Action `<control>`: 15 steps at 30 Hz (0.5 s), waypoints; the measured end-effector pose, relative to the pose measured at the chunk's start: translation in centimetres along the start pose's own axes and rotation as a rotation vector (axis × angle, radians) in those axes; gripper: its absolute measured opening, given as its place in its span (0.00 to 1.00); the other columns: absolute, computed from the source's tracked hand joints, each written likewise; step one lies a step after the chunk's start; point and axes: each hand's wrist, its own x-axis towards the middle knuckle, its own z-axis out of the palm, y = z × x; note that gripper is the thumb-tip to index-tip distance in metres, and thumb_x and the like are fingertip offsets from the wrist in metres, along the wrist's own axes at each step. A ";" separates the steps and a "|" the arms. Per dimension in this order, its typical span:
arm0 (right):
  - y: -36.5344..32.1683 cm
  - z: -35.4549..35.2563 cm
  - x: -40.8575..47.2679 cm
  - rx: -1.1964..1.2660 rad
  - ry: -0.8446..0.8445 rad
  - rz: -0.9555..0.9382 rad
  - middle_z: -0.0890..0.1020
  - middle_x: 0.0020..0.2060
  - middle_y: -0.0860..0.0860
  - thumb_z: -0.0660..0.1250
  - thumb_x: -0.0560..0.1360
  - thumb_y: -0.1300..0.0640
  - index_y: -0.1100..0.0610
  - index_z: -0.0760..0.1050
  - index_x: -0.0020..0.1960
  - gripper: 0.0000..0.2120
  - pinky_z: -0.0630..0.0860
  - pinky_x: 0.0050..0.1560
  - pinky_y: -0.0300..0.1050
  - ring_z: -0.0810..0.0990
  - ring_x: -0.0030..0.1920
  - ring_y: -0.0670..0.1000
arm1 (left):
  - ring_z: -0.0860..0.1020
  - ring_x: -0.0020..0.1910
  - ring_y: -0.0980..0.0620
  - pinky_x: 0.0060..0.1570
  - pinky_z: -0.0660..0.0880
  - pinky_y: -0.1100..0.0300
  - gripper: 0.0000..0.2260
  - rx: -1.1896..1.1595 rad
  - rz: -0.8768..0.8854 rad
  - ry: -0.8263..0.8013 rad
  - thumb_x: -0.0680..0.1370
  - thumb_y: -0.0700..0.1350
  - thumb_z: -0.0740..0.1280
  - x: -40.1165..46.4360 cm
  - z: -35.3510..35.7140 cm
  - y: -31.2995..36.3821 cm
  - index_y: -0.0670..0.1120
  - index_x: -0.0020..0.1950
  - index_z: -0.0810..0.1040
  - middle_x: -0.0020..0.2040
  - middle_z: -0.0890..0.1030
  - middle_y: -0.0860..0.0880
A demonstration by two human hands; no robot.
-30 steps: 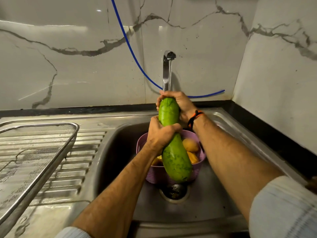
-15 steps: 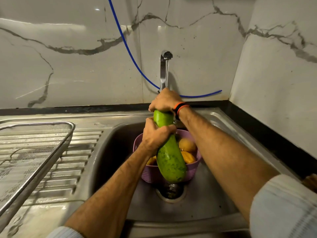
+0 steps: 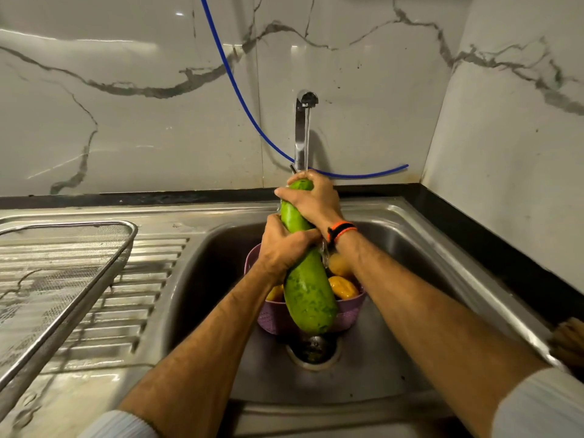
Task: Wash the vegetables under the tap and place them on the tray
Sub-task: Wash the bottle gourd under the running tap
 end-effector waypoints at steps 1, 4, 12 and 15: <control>-0.6 0.0 0.1 -0.132 0.008 -0.022 0.78 0.44 0.46 0.77 0.68 0.52 0.54 0.80 0.49 0.12 0.73 0.40 0.38 0.76 0.44 0.46 | 0.84 0.46 0.44 0.45 0.83 0.43 0.34 0.010 0.005 0.000 0.56 0.44 0.76 0.1 0.0 0.0 0.45 0.59 0.68 0.52 0.81 0.42; -1.8 0.2 1.5 -0.416 -0.056 -0.034 0.78 0.37 0.47 0.75 0.70 0.53 0.57 0.80 0.45 0.09 0.70 0.33 0.38 0.74 0.36 0.45 | 0.84 0.45 0.45 0.45 0.83 0.43 0.31 0.019 0.004 -0.004 0.58 0.42 0.77 0.3 0.1 -0.1 0.45 0.58 0.68 0.53 0.81 0.41; -1.9 -3.0 3.8 0.083 -0.649 0.194 0.82 0.37 0.53 0.74 0.70 0.55 0.59 0.79 0.39 0.08 0.80 0.43 0.45 0.81 0.38 0.50 | 0.82 0.40 0.48 0.35 0.80 0.55 0.30 -0.009 -0.021 -0.066 0.66 0.37 0.77 -0.1 0.1 -0.1 0.42 0.63 0.67 0.52 0.79 0.41; 0.5 -3.0 3.0 0.684 -0.579 0.259 0.80 0.35 0.55 0.70 0.73 0.57 0.61 0.77 0.39 0.08 0.79 0.43 0.44 0.79 0.36 0.51 | 0.82 0.36 0.48 0.31 0.79 0.56 0.29 -0.034 -0.032 -0.094 0.65 0.36 0.77 -0.1 0.4 0.2 0.40 0.63 0.69 0.50 0.80 0.40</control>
